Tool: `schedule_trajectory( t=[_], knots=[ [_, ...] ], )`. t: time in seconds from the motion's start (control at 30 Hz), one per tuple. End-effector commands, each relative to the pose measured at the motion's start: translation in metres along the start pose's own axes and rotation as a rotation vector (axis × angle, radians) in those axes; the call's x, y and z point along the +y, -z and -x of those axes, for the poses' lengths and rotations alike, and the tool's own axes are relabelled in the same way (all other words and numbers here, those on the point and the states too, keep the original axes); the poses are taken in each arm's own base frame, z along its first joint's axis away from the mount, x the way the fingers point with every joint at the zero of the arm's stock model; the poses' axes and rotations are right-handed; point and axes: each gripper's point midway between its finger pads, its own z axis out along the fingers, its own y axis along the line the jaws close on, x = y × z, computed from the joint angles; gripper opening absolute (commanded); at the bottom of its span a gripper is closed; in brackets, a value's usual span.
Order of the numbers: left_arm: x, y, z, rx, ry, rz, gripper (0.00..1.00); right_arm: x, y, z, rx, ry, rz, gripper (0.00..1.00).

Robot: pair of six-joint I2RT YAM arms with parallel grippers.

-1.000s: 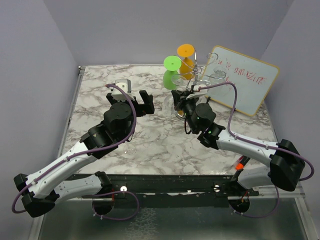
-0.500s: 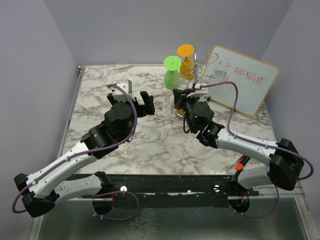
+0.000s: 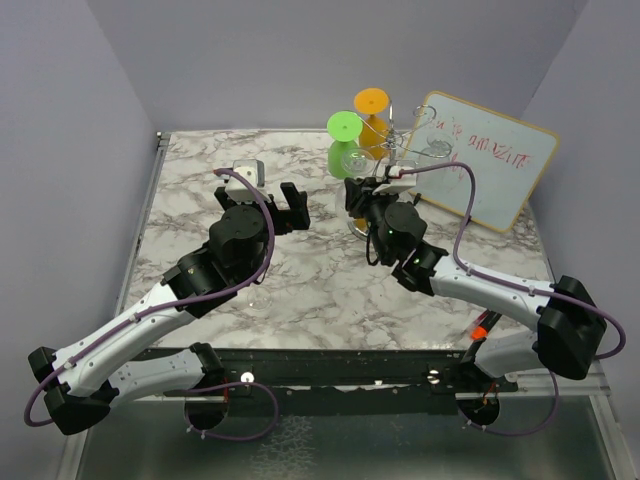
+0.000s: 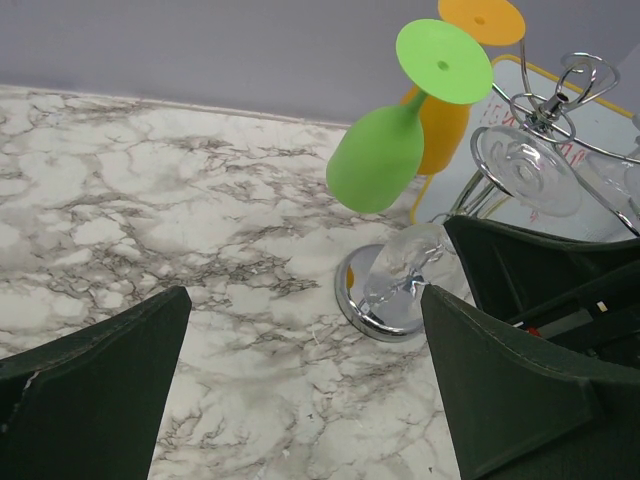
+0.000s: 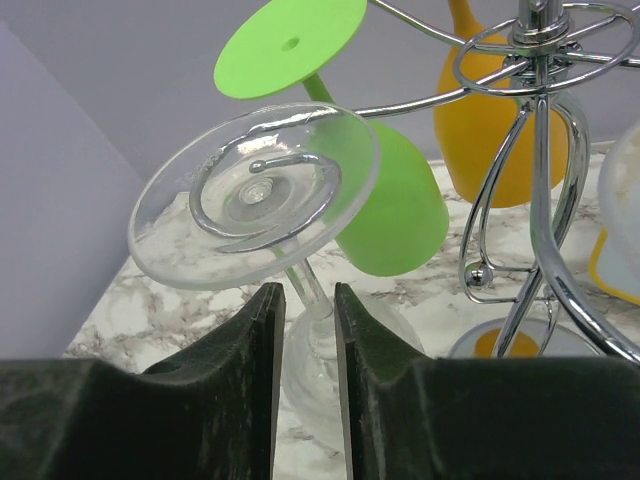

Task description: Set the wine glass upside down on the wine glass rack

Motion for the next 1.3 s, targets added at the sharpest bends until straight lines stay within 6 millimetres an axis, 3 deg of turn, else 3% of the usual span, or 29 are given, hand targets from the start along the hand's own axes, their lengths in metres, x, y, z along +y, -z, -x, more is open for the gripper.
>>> schedule_trajectory(
  t=[0.0, 0.43, 0.73, 1.0, 1.27],
  knots=[
    [-0.001, -0.002, -0.004, 0.007, 0.0, -0.011, 0.99, 0.0, 0.004, -0.003, 0.01, -0.001, 0.012, 0.34],
    [-0.002, -0.002, -0.003, 0.009, -0.013, -0.012, 0.99, 0.003, 0.016, -0.002, 0.029, -0.029, 0.06, 0.67],
    [-0.003, 0.0, -0.006, 0.038, -0.025, -0.019, 0.99, 0.009, 0.042, 0.022, 0.051, -0.07, 0.15, 0.81],
    [-0.001, 0.011, -0.013, 0.1, -0.024, -0.044, 0.99, 0.008, 0.071, 0.041, 0.088, -0.089, 0.216, 0.81],
    [0.015, 0.037, -0.02, 0.186, 0.005, -0.039, 0.99, 0.017, 0.099, 0.073, 0.101, -0.113, 0.314, 0.78]
  ],
)
